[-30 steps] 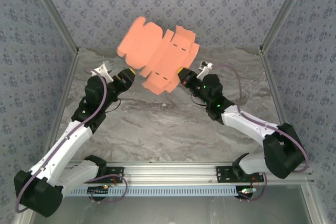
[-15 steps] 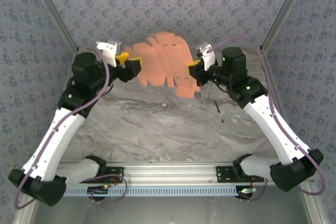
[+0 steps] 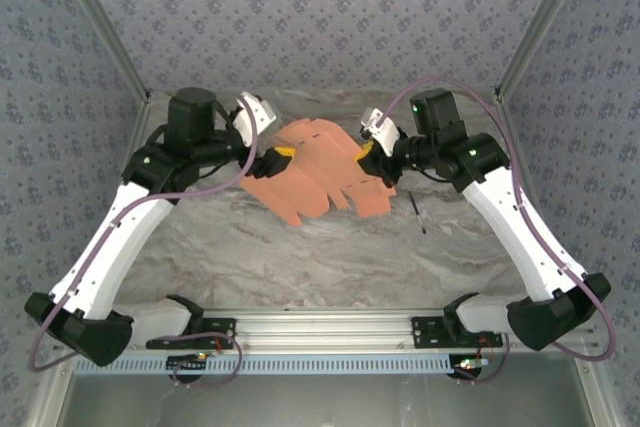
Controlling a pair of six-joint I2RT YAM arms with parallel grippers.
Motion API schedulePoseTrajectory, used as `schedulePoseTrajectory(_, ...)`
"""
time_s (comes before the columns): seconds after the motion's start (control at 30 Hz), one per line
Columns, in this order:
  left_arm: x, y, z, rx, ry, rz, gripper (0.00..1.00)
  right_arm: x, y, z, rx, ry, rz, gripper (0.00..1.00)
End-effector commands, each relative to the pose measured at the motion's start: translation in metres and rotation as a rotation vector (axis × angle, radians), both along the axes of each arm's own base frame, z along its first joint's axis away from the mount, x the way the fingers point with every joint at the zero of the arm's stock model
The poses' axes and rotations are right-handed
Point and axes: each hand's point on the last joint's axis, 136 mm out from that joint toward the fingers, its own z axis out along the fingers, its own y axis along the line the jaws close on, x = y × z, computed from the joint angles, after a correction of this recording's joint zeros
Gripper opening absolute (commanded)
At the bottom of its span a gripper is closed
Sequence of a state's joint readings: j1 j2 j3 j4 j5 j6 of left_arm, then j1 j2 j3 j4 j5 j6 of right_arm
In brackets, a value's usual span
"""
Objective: Fold the paper box
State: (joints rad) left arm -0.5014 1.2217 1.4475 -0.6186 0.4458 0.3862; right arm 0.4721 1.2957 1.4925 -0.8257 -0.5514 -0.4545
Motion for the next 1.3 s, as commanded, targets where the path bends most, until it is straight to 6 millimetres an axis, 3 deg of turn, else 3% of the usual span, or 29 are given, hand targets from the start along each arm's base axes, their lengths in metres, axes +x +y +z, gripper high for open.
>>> schedulePoseTrajectory(0.0,-0.015,-0.014,-0.002,0.043,-0.01,-0.126,0.77,-0.018,0.009,0.011,0.013,-0.011,0.107,0.0)
schedulePoseTrajectory(0.17,-0.024,-0.024,-0.007,0.029,0.063,-0.195,0.51,-0.024,0.013,0.014,0.021,-0.023,0.14,0.0)
schedulePoseTrajectory(0.3,-0.031,-0.025,-0.004,-0.004,0.079,-0.21,0.26,-0.017,0.008,0.01,-0.01,-0.043,0.102,0.01)
schedulePoseTrajectory(0.5,-0.032,-0.022,0.003,-0.116,0.188,-0.192,0.03,-0.005,0.003,0.018,-0.001,-0.143,0.03,0.13)
schedulePoseTrajectory(0.73,-0.03,-0.022,-0.004,-0.155,0.228,-0.206,0.0,0.001,-0.005,0.023,0.007,-0.204,-0.011,0.34)
schedulePoseTrajectory(0.83,-0.032,-0.022,-0.007,-0.162,0.235,-0.219,0.0,0.003,-0.005,0.021,0.022,-0.193,0.0,0.36)
schedulePoseTrajectory(0.93,-0.031,-0.022,-0.01,-0.161,0.242,-0.215,0.0,0.001,-0.004,0.02,0.037,-0.179,0.018,0.31)
schedulePoseTrajectory(1.1,-0.028,-0.021,-0.01,-0.171,0.247,-0.205,0.0,0.002,-0.003,0.016,0.042,-0.166,0.023,0.11)
schedulePoseTrajectory(1.27,-0.029,-0.024,-0.004,-0.226,0.277,-0.221,0.0,0.005,-0.006,0.013,0.022,-0.189,-0.007,0.05)
